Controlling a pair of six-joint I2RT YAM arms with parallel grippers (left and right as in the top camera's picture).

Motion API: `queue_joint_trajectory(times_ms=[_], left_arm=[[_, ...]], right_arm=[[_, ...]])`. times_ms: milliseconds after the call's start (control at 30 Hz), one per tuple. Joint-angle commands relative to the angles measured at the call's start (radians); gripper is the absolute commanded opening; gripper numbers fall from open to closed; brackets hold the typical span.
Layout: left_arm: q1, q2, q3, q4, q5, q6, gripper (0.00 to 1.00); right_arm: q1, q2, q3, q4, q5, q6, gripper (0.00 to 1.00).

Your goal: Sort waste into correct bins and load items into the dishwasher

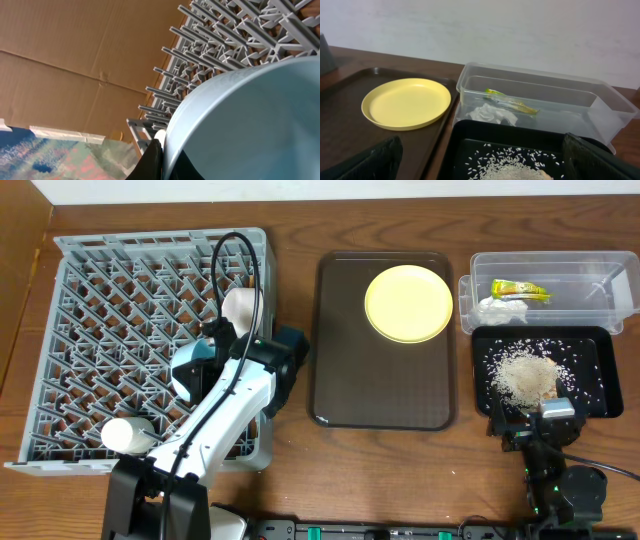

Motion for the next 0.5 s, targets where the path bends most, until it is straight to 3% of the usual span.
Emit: queue_joint_trajectory(times_ms=[0,467], left_arm=[[-0.003,0.017,-0.003,0.004,-0.040,0.023,0.07],[-0.073,0.198,-0.003,-0.011,-0.018,0.037,0.08]], right_arm=[[-0.008,-0.005,-0.004,0.000,0.006,-0.010,0.99],[-0.008,-0.005,-0.004,0.000,0.006,-0.010,0.99]])
